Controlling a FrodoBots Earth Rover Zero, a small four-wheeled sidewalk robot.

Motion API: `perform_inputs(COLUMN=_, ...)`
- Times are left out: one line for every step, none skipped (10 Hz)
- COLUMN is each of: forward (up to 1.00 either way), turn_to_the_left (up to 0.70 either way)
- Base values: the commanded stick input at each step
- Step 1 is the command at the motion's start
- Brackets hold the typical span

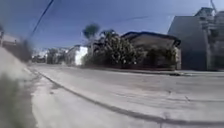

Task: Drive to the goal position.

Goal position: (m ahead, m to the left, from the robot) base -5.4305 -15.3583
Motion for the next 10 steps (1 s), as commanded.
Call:
perform_inputs(forward=0.0, turn_to_the_left=-0.7)
perform_inputs(forward=0.0, turn_to_the_left=-0.7)
perform_inputs(forward=0.0, turn_to_the_left=-0.7)
perform_inputs(forward=0.0, turn_to_the_left=-0.7)
perform_inputs(forward=0.0, turn_to_the_left=-0.7)
perform_inputs(forward=0.0, turn_to_the_left=-0.7)
perform_inputs(forward=0.0, turn_to_the_left=-0.7)
perform_inputs(forward=0.0, turn_to_the_left=-0.7)
perform_inputs(forward=0.02, turn_to_the_left=-0.55)
perform_inputs(forward=0.15, turn_to_the_left=-0.21)
